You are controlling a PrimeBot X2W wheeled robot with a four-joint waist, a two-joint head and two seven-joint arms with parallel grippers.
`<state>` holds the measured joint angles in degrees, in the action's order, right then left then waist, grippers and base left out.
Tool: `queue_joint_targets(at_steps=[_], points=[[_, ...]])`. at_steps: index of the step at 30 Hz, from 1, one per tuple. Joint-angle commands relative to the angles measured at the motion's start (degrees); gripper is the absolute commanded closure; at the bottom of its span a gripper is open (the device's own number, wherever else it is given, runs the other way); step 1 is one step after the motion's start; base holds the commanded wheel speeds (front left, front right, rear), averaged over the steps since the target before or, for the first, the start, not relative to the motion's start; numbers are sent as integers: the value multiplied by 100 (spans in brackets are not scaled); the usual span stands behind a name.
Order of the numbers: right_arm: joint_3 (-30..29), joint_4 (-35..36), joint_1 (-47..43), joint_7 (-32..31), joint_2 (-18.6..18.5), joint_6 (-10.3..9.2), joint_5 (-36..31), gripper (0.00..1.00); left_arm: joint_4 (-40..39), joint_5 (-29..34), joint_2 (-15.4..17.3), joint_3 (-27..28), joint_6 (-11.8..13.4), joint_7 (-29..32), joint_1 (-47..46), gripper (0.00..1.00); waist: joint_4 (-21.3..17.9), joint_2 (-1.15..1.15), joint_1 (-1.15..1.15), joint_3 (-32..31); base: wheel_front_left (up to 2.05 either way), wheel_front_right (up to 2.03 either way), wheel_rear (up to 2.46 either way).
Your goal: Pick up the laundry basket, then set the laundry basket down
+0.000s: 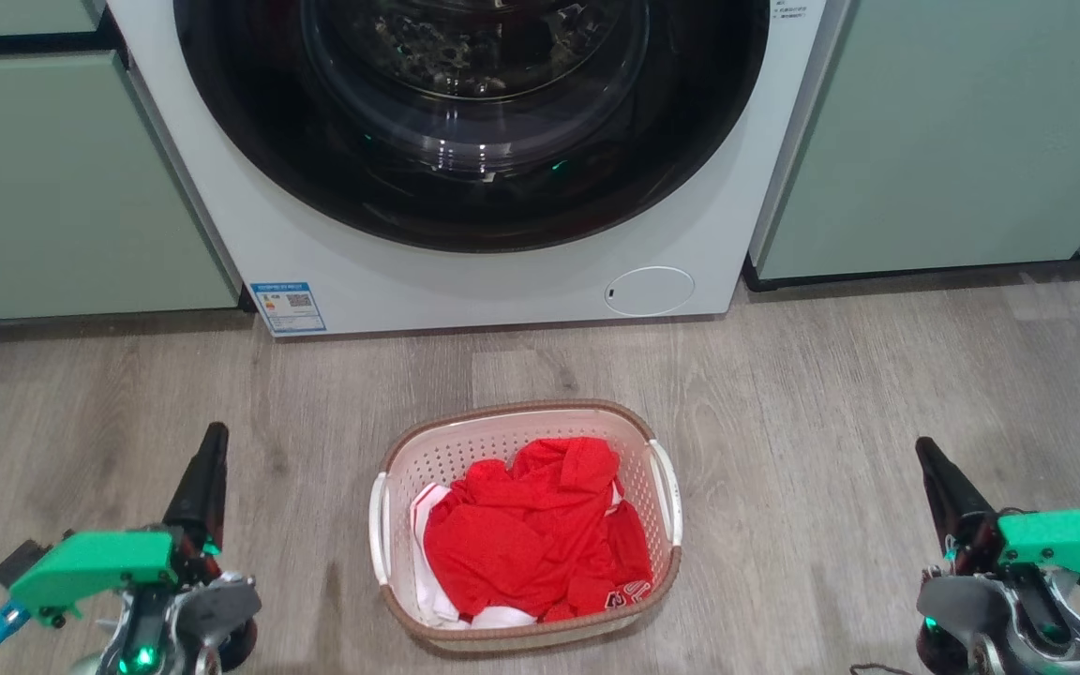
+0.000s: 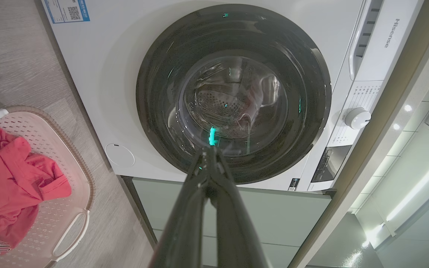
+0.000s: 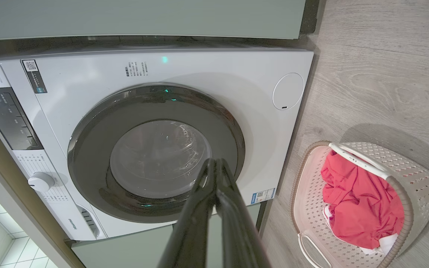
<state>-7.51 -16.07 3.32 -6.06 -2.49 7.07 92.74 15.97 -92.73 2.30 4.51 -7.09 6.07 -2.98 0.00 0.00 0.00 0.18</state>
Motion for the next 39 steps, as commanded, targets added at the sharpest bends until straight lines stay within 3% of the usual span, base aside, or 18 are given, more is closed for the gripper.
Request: queue_joint_targets(at_steps=[1, 29, 30, 39], points=[[94, 204, 287, -47, -40, 42, -62, 100, -193, 62, 58, 207, -40, 46, -321, 100, 0, 0, 0, 0, 0, 0, 0], [93, 204, 287, -47, -39, 42, -63, 100, -193, 62, 58, 207, -40, 47, -321, 100, 0, 0, 0, 0, 0, 0, 0], [-1, 0, 0, 0, 0, 0, 0, 0, 0, 0, 0, 0, 0, 0, -1, 0, 0, 0, 0, 0, 0, 0, 0], [41, -264, -140, 78, 50, 1, -66, 0, 277, 76, -51, -3, 4, -78, 170, 0, -2, 0, 0, 2, 0, 0, 0]])
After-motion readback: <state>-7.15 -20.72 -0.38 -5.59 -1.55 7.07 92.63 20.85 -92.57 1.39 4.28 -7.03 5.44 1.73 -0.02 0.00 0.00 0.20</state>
